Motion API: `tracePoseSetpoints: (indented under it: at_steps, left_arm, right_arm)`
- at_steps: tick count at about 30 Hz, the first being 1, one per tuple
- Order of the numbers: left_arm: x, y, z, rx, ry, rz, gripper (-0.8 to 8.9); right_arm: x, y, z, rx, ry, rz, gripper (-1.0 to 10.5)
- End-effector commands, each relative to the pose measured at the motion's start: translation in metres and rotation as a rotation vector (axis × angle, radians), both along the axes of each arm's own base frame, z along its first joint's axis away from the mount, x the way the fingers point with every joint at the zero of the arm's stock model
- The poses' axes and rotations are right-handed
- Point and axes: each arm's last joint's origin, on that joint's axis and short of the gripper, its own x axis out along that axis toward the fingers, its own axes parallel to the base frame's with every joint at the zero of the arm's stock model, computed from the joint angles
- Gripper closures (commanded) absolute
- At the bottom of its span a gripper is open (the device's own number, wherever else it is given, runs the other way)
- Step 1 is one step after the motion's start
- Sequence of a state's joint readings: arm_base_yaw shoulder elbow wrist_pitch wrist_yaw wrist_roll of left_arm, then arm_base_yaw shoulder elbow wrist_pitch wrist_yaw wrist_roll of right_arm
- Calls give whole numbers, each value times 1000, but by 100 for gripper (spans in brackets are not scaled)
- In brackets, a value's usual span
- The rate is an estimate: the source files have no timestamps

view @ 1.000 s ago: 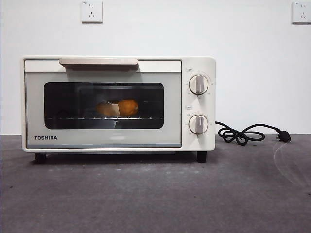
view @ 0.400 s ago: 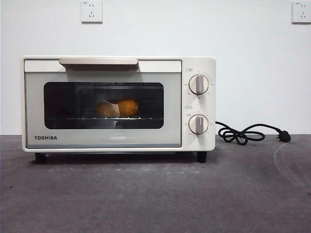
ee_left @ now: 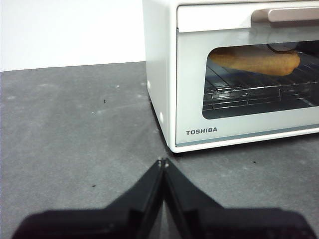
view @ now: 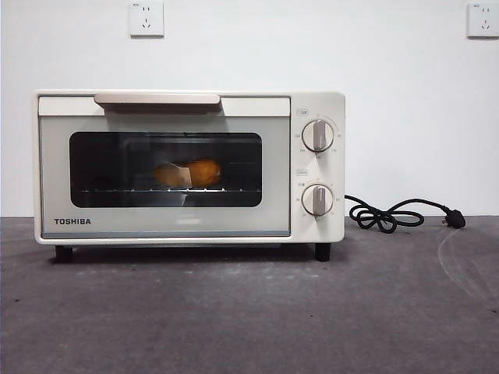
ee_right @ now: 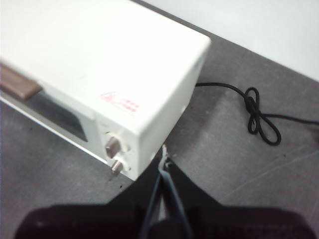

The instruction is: Take the corn from the table,put the corn in the oven

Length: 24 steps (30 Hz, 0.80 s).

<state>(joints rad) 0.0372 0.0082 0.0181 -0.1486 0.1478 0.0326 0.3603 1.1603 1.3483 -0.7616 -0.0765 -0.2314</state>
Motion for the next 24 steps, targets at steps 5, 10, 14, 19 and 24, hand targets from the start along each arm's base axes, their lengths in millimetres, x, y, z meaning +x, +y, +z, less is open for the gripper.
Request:
tracePoseSetpoints:
  at_steps: [5,10,14,19,24]
  left_arm:
    - [0,0,-2,-9,1,4,817]
    - [0,0,-2,-9,1,4,817]
    - [0,0,-2,-9,1,4,817]
    - [1,0,-2,-10,4,4,817]
    - [1,0,-3,-10,8,4,817]
  right_arm:
    - [12,-54,-11,40,29,-235,946]
    - [6,-79,-31,51,-27,-344,946]
    - [-8,-86,-61,61,-86,-378,946]
    - [-35,-85,-112,87,-138,-389,946]
    - [-64,-84,-177,126,-162,-408,946]
